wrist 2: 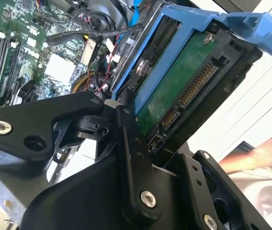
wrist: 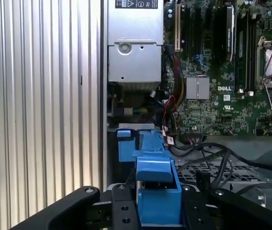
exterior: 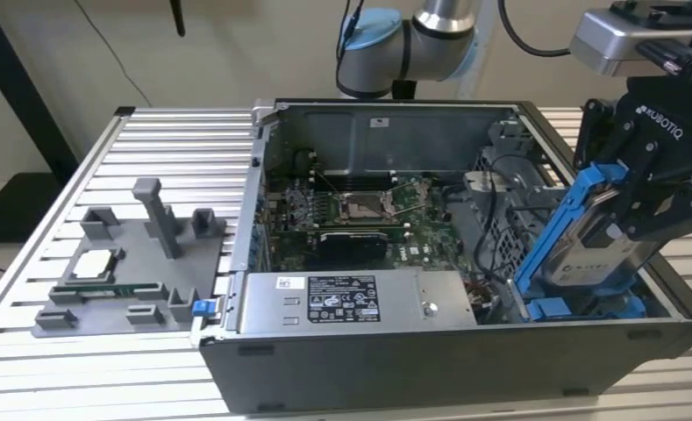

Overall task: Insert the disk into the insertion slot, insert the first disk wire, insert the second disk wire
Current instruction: 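Insert the disk into the insertion slot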

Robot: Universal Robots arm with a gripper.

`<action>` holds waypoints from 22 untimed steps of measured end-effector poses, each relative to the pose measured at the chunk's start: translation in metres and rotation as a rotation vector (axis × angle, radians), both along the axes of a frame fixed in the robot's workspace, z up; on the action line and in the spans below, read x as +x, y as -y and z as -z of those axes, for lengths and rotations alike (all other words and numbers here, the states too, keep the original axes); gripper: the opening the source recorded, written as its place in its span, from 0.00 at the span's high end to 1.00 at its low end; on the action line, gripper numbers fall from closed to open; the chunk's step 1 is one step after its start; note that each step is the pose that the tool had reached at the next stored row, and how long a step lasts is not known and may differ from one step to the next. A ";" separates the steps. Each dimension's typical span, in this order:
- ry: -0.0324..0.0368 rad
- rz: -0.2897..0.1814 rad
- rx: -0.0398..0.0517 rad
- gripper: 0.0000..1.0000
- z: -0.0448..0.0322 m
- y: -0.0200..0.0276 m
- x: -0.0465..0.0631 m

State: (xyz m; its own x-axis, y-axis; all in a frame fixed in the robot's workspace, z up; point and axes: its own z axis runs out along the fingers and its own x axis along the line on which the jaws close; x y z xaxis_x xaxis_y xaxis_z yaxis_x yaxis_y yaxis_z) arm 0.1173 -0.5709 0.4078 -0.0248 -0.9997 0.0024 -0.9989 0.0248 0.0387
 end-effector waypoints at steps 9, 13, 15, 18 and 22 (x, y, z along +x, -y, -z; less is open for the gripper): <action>0.0000 0.012 0.0003 1.00 0.0145 -0.0018 0.001; -0.0001 0.015 0.0004 1.00 0.0212 -0.0027 0.002; 0.0000 0.016 0.0005 1.00 0.0237 -0.0029 0.002; 0.0000 0.017 0.0005 1.00 0.0241 -0.0029 0.002; 0.0000 0.017 0.0006 1.00 0.0242 -0.0029 0.002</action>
